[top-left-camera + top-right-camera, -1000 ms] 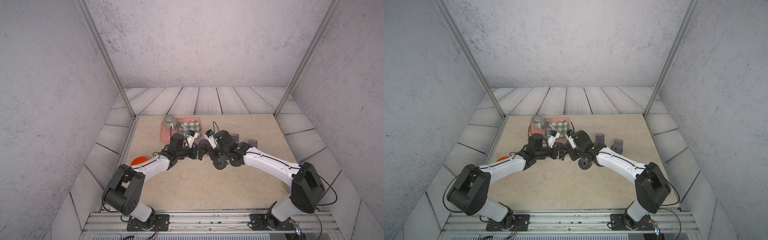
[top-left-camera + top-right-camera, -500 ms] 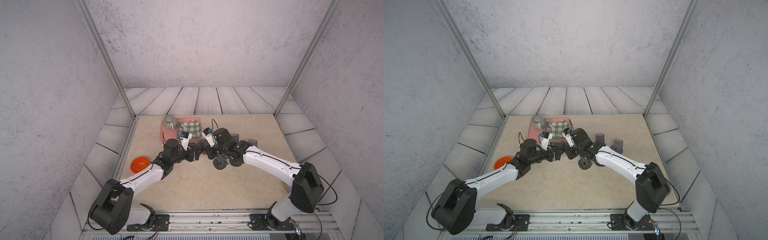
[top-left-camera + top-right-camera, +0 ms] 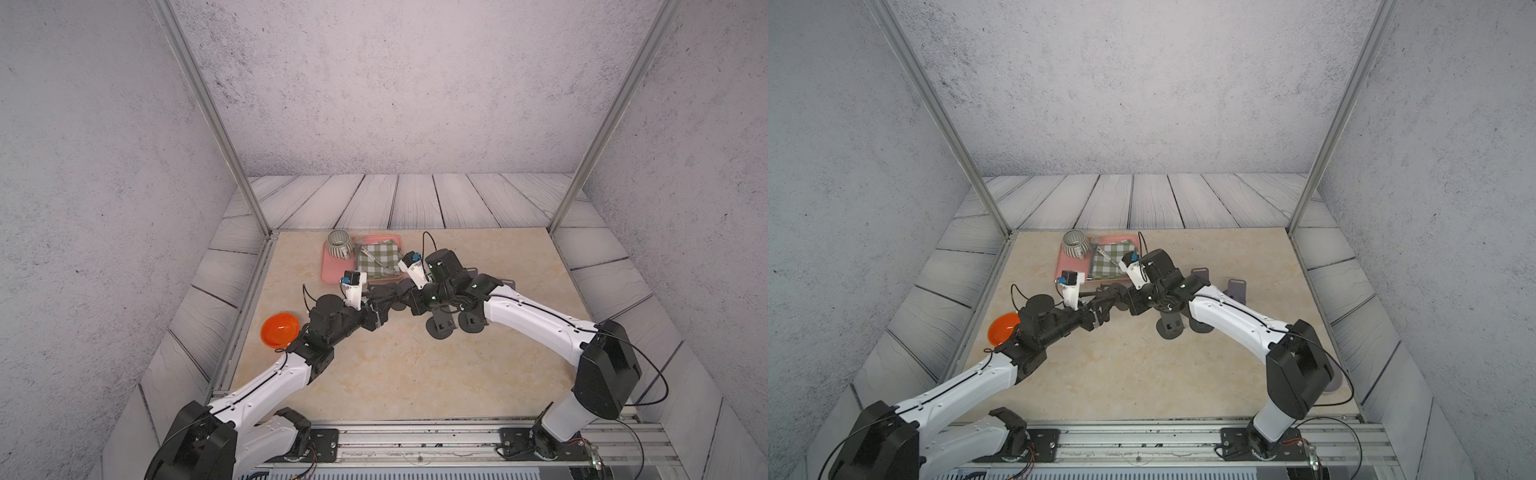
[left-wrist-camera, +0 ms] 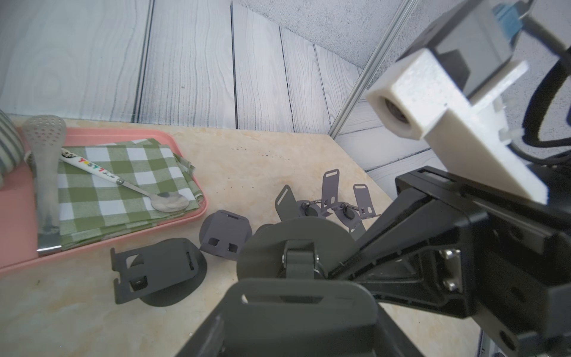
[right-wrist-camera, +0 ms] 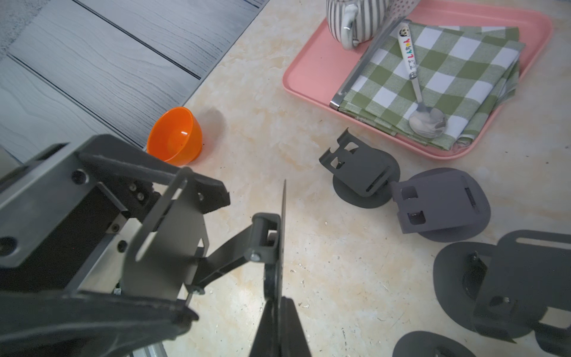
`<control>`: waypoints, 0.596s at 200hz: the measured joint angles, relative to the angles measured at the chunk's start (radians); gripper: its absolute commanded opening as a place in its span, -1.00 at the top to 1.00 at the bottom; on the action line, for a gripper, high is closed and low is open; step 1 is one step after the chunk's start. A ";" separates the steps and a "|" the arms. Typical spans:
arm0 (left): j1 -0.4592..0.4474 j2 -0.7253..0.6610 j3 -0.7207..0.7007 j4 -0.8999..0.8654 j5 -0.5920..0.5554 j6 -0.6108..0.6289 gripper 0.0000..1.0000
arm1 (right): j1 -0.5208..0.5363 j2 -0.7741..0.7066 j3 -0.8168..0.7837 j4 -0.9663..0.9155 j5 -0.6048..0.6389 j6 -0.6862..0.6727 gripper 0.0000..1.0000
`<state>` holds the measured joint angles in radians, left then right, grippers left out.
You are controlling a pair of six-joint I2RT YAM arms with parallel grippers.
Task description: Open the phone stand
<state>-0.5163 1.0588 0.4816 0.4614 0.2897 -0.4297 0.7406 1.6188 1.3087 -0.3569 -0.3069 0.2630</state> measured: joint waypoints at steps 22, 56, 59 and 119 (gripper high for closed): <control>-0.002 -0.044 -0.037 0.012 -0.022 0.003 0.19 | 0.000 0.012 0.009 -0.008 -0.030 0.006 1.00; -0.003 -0.132 -0.101 0.036 -0.048 0.010 0.22 | 0.000 0.021 0.010 -0.009 -0.085 0.022 1.00; -0.003 -0.140 -0.106 0.037 -0.051 0.011 0.23 | 0.000 0.021 0.010 -0.009 -0.091 0.023 1.00; -0.006 -0.268 -0.173 0.038 -0.078 0.042 0.26 | 0.000 0.027 0.013 -0.006 -0.164 0.041 0.98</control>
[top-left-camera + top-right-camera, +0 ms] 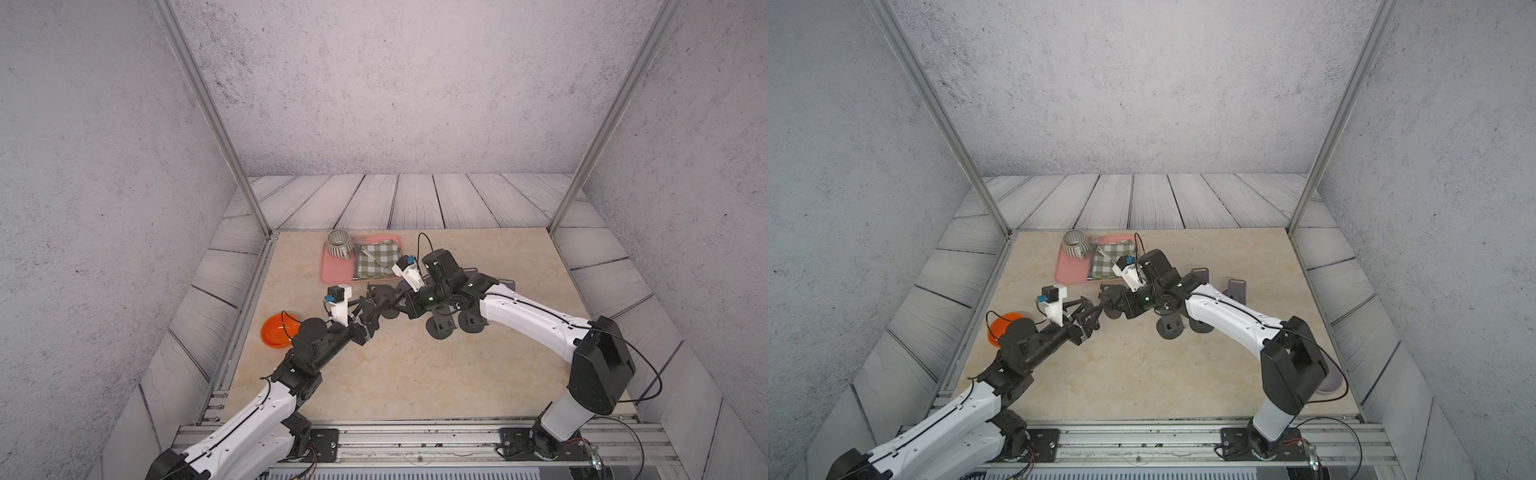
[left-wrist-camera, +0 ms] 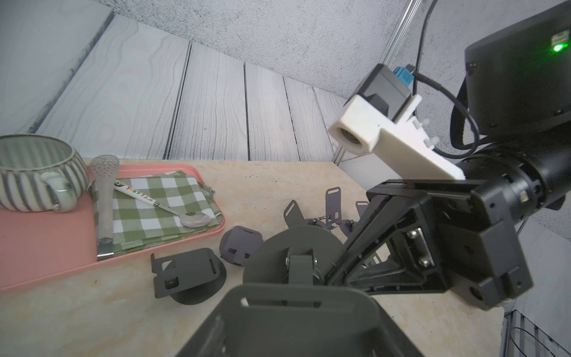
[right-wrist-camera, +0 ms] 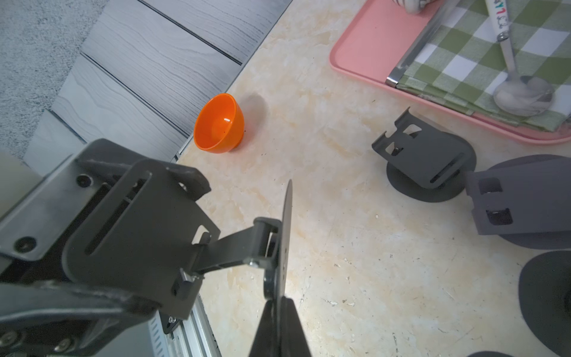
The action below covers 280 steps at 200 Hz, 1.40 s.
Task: Open the phone stand
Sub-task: Open the phone stand, then place the phone stand at the center of the board.
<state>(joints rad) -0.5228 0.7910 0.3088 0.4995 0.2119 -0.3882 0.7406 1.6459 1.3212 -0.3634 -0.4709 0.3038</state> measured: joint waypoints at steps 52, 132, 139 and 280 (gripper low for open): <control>-0.002 -0.028 -0.015 -0.002 -0.016 0.012 0.27 | 0.000 0.010 0.003 0.004 -0.024 0.007 0.97; -0.005 0.133 0.058 0.026 -0.005 0.025 0.28 | -0.061 0.008 -0.034 0.032 -0.010 0.015 -0.47; -0.005 0.140 0.064 0.023 -0.008 0.026 0.28 | -0.076 0.005 -0.042 0.034 -0.002 0.016 -0.73; 0.023 0.270 0.283 -0.479 -0.473 0.058 0.29 | -0.168 -0.134 -0.140 0.013 0.187 -0.001 -0.98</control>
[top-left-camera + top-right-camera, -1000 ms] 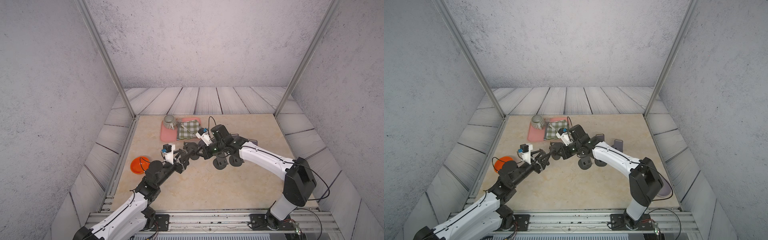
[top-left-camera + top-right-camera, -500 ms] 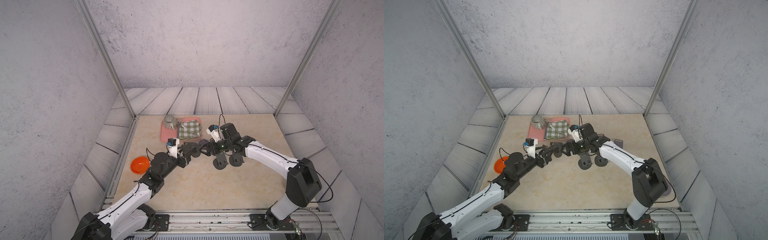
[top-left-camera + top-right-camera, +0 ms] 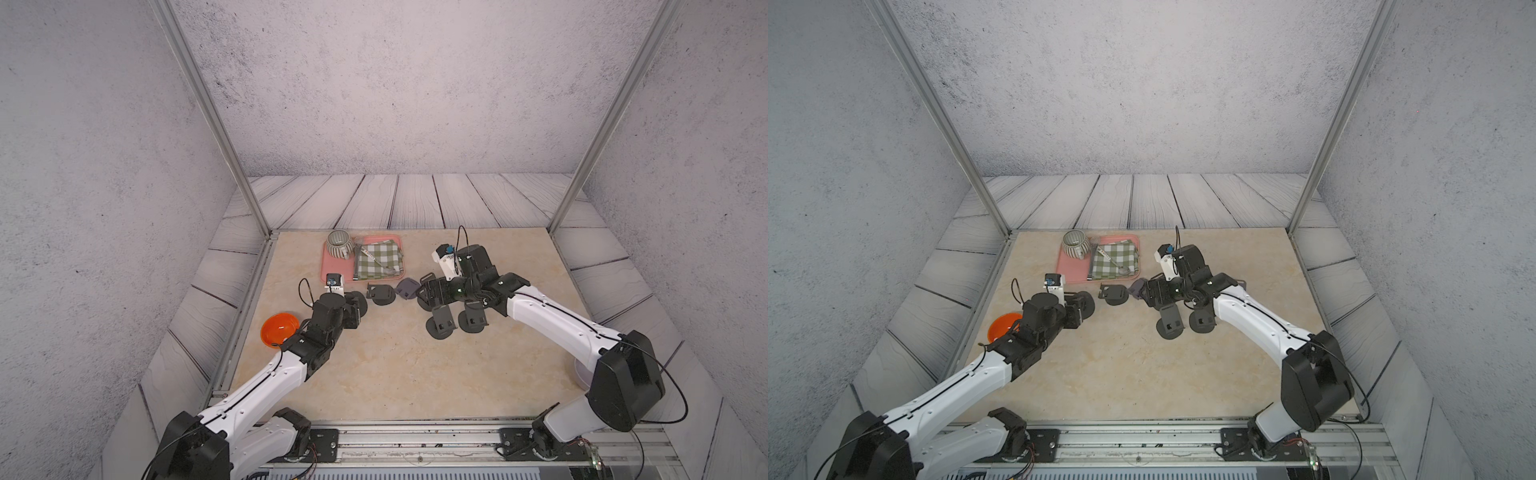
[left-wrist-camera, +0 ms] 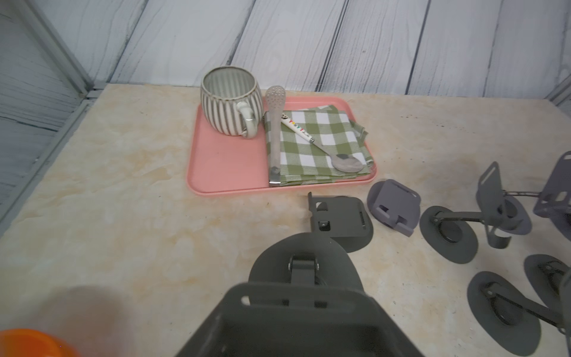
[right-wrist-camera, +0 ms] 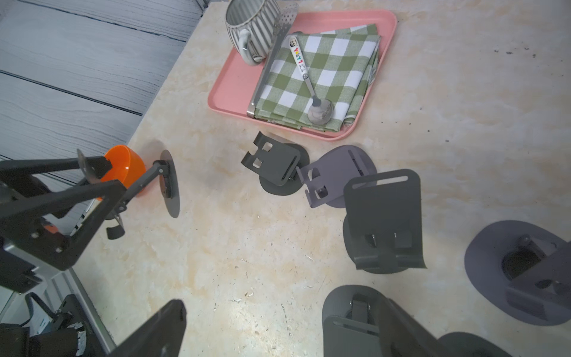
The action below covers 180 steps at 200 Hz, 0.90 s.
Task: Open the phone stand
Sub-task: Place the phone stand at the center of the board.
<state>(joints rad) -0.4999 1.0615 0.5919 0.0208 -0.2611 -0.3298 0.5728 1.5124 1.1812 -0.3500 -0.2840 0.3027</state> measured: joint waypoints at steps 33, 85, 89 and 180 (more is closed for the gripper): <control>0.001 0.068 0.107 -0.111 -0.051 0.000 0.21 | 0.000 -0.015 -0.023 -0.014 0.017 -0.008 -0.98; 0.025 0.208 0.259 -0.290 -0.057 0.011 0.15 | 0.000 -0.045 -0.027 -0.021 0.032 -0.024 -0.98; 0.028 0.219 0.267 -0.302 -0.057 0.011 0.15 | 0.000 -0.045 -0.028 -0.020 0.033 -0.024 -0.98; 0.087 0.430 0.335 -0.435 -0.003 0.015 0.14 | 0.000 -0.046 -0.033 -0.031 0.037 -0.038 -0.98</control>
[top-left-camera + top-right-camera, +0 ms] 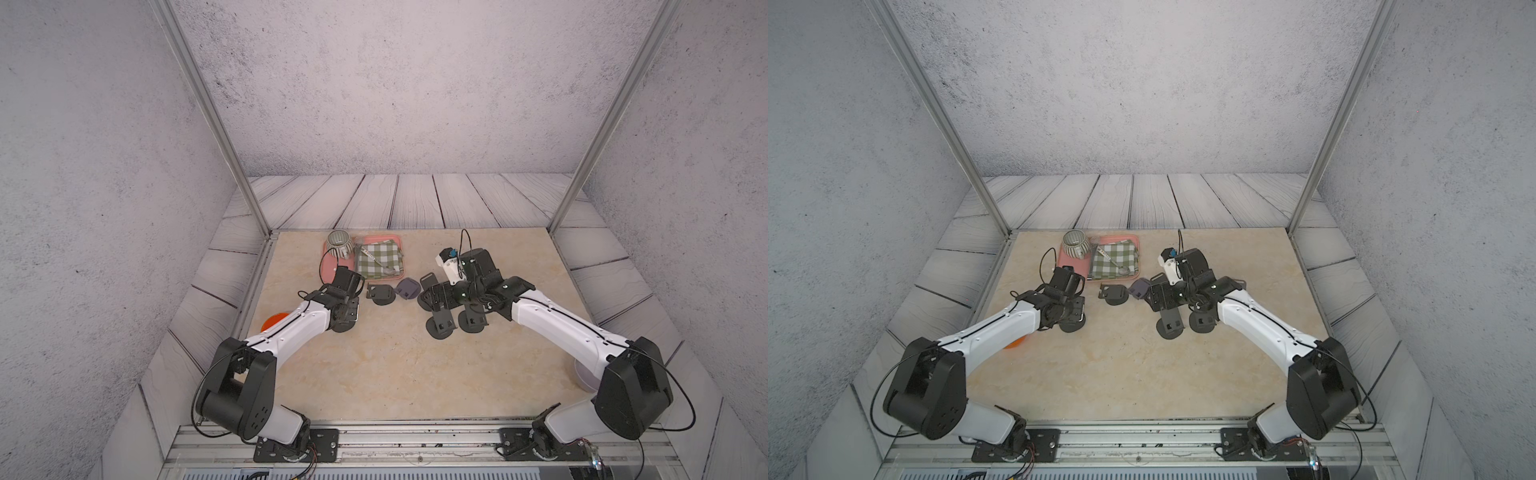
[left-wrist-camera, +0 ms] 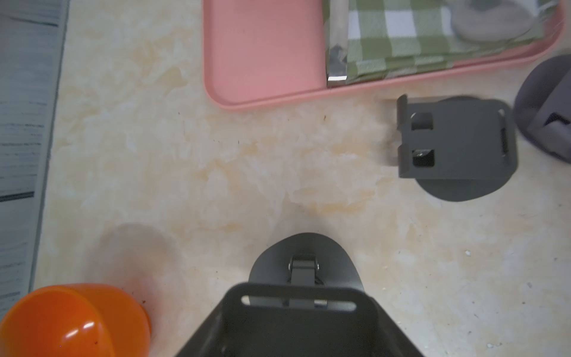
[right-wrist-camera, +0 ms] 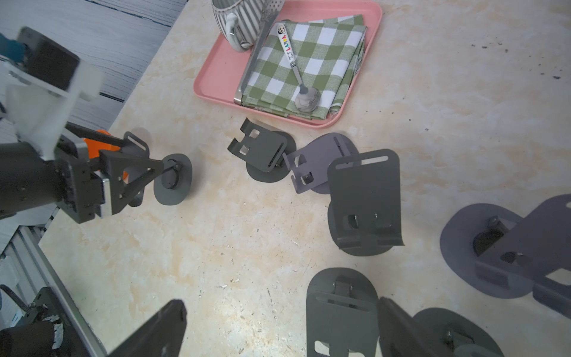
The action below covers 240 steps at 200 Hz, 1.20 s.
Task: Open the phone stand
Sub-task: Place the phone stand at the center of the board.
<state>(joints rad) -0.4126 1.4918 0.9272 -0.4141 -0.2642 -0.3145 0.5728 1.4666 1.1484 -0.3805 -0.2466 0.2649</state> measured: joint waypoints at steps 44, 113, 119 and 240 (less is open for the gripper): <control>0.036 0.066 0.011 -0.006 0.052 0.001 0.12 | 0.000 0.000 0.000 -0.006 0.014 -0.008 -0.98; 0.042 0.084 0.027 -0.005 0.074 -0.003 -0.88 | 0.000 0.000 0.000 -0.009 0.022 -0.013 -0.98; 0.042 0.084 0.027 -0.006 0.074 -0.001 -0.96 | 0.000 0.000 0.000 -0.009 0.022 -0.013 -0.98; 0.026 -0.045 0.111 -0.017 0.090 0.001 -0.98 | 0.000 0.000 0.000 -0.010 0.045 -0.016 -0.98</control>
<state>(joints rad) -0.3862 1.4471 1.0382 -0.4309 -0.1738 -0.3138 0.5728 1.4670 1.1481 -0.3908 -0.2020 0.2493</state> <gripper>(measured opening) 0.996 0.989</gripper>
